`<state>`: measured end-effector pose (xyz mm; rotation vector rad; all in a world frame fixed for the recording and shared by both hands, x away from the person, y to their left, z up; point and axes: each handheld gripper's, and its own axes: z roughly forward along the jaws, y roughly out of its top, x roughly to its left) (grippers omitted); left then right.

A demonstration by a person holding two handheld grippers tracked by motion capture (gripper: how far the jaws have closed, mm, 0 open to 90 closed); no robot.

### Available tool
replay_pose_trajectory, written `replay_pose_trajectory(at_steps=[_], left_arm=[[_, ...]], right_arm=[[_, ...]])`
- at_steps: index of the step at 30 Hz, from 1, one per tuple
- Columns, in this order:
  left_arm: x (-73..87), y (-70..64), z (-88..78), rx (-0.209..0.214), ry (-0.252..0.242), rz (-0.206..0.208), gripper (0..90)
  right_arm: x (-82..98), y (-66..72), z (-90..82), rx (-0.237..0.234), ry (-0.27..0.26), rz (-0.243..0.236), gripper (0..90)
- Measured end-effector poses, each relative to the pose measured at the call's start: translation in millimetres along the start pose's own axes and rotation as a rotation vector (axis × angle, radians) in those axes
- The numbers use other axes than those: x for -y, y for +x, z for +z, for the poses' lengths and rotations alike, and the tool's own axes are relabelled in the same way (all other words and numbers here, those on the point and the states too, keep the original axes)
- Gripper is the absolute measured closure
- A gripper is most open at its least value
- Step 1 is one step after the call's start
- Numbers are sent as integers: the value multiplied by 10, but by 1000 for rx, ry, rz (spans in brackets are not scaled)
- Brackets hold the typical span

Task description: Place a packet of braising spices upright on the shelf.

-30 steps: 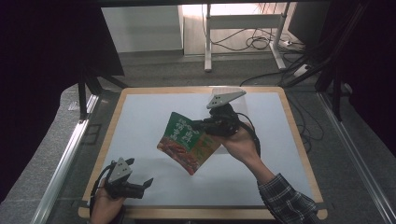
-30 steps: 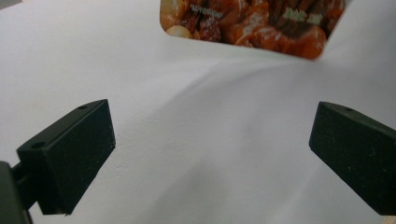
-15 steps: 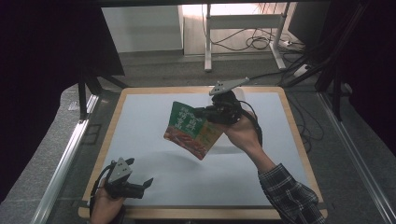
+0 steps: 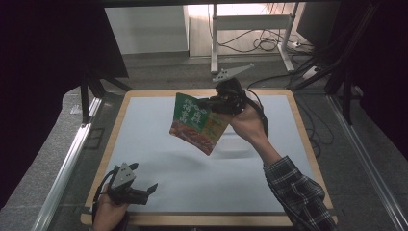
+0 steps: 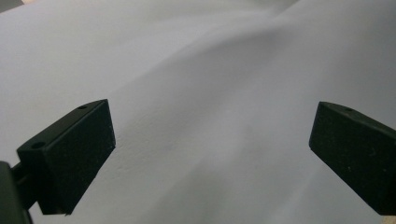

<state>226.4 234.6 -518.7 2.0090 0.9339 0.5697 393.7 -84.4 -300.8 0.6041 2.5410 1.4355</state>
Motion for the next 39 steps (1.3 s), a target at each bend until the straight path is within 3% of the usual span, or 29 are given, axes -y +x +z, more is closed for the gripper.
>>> replay_pose_trajectory(at_steps=[9, 18, 27, 39], left_arm=[[-1, 2, -5, 1, -3, 1, 3], [-2, 2, -6, 1, -3, 2, 3], [-2, 0, -4, 0, 0, 3, 3], [-2, -4, 2, 1, 3, 3, 3]], right_arm=[[-251, -136, 13, 24, -14, -14, 898], [-303, -328, -19, 42, -13, -1, 898], [-204, -582, -167, 97, 12, 28, 898], [9, -756, -422, 140, 43, 63, 898]])
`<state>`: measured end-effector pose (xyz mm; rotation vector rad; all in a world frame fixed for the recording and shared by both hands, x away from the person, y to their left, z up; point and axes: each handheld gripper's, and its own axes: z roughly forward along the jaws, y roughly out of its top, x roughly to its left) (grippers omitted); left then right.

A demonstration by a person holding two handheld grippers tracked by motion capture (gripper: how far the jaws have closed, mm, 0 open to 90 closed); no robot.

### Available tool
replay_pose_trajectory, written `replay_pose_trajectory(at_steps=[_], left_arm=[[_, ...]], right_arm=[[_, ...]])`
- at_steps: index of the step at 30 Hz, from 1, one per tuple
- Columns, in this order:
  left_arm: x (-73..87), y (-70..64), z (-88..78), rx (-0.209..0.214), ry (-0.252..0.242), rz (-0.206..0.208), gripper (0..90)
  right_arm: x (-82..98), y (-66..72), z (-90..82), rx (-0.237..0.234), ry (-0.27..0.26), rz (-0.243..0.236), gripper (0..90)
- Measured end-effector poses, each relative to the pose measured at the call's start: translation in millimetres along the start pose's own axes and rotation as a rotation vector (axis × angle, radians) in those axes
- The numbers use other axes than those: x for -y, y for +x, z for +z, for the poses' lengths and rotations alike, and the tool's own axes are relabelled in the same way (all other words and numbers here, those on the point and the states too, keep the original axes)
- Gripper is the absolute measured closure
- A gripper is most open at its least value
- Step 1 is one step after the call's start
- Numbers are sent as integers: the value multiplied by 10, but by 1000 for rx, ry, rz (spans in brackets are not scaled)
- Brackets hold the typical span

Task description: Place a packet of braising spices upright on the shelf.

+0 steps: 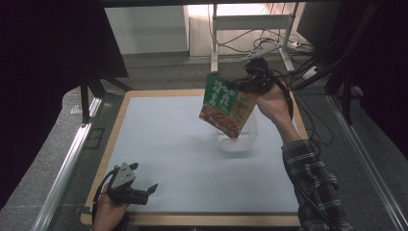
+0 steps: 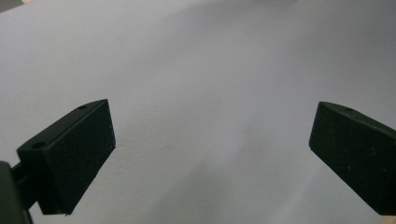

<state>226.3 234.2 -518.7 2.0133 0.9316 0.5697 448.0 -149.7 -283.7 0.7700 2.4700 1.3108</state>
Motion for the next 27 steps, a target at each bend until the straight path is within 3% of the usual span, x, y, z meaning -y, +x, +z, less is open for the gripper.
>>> replay_pose_trajectory(at_steps=[14, 27], left_arm=[[0, -4, 11, 0, 9, 3, 2], [0, -7, 14, 1, 8, 1, 2]], right_arm=[[240, -230, -276, 66, 49, 51, 898], [384, -254, -39, 39, 107, 63, 896]])
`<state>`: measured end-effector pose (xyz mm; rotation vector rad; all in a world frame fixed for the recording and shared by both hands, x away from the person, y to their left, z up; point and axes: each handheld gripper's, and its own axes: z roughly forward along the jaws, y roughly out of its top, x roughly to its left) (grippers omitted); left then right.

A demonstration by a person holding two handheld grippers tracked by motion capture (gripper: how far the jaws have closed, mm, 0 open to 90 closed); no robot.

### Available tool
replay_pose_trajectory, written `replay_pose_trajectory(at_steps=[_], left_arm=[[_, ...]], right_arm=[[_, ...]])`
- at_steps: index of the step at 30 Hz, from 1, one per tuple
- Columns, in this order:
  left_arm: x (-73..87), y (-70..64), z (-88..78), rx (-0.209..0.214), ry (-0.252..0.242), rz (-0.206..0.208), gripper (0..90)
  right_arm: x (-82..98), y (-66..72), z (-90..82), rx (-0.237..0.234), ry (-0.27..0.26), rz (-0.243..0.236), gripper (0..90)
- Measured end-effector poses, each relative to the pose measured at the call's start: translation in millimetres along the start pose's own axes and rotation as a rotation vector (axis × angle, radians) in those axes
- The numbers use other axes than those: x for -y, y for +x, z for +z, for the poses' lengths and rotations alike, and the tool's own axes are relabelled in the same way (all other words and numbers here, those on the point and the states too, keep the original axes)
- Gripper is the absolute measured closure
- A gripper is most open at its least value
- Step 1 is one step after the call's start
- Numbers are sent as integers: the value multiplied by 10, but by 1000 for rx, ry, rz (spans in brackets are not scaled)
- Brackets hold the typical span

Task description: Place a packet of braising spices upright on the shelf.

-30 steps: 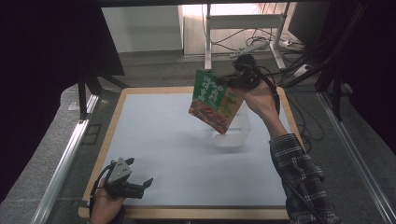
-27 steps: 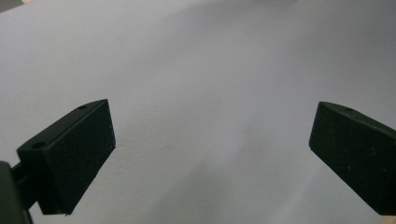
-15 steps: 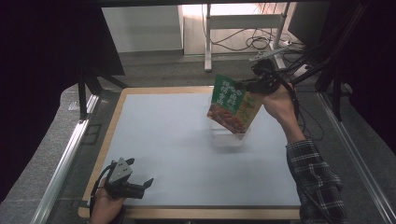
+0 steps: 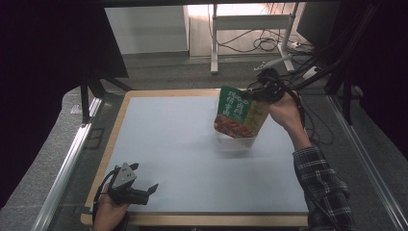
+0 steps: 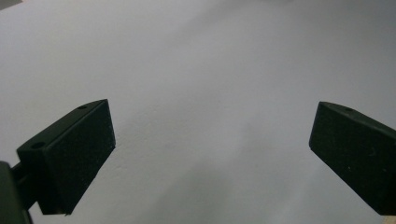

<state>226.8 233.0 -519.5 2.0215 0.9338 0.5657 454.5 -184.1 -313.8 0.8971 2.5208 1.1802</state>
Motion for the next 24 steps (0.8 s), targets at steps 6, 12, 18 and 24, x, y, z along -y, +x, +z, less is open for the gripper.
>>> replay_pose_trajectory(at_steps=[6, 12, 18, 24], left_arm=[[-1, -3, -1, -1, 0, 1, 2], [-1, 0, -6, -3, -3, 1, 2], [-2, -4, -4, -5, -1, 2, 1], [-2, -3, -6, -6, -1, 2, 1]], right_arm=[[35, 39, 152, -9, 8, -12, 895], [39, 40, 166, -6, 6, -13, 876], [46, 49, 167, 7, -4, -36, 765], [38, 52, 142, 40, -31, -66, 614]])
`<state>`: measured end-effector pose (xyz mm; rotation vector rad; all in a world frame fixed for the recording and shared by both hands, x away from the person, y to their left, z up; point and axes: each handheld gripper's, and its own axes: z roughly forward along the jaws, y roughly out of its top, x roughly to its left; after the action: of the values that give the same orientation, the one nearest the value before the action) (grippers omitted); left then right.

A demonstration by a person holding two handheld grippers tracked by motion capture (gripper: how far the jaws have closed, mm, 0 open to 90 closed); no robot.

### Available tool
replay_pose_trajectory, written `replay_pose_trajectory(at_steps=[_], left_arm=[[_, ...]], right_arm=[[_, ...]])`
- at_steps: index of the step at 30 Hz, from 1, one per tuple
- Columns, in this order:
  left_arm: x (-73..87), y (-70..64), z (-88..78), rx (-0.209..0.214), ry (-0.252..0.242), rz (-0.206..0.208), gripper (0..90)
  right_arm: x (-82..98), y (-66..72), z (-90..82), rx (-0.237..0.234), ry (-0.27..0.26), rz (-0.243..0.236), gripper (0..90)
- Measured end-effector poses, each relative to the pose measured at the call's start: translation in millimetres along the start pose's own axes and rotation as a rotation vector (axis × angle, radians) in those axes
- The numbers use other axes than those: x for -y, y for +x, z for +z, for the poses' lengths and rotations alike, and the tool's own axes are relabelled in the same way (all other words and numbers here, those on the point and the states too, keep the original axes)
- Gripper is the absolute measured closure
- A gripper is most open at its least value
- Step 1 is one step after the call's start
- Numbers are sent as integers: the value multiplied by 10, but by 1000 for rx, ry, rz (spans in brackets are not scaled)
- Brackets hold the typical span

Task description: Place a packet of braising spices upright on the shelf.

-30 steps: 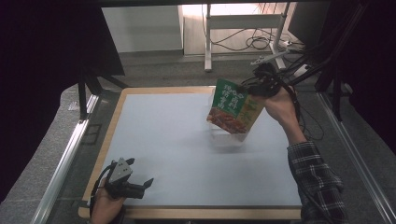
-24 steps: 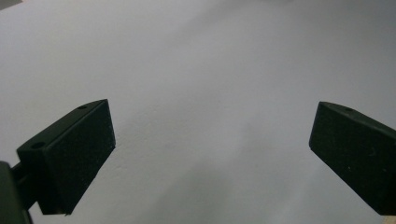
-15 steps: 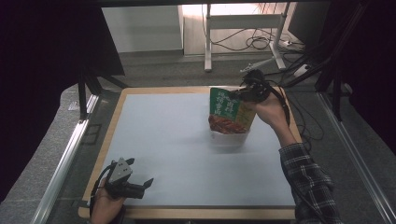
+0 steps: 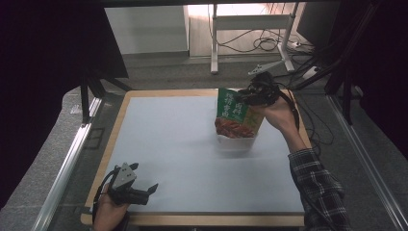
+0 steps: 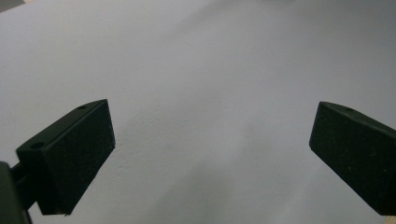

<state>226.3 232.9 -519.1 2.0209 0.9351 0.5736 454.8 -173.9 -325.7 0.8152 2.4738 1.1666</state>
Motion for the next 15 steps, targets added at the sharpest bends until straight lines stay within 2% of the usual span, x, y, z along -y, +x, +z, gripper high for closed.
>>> replay_pose_trajectory(at_steps=[9, 15], left_arm=[[-2, -8, 5, 1, 3, 2, 0], [-2, -10, 9, 0, 5, 4, 0]], right_arm=[[11, -39, -76, 37, -29, -2, 389], [35, -81, -144, 58, -52, 0, 304]])
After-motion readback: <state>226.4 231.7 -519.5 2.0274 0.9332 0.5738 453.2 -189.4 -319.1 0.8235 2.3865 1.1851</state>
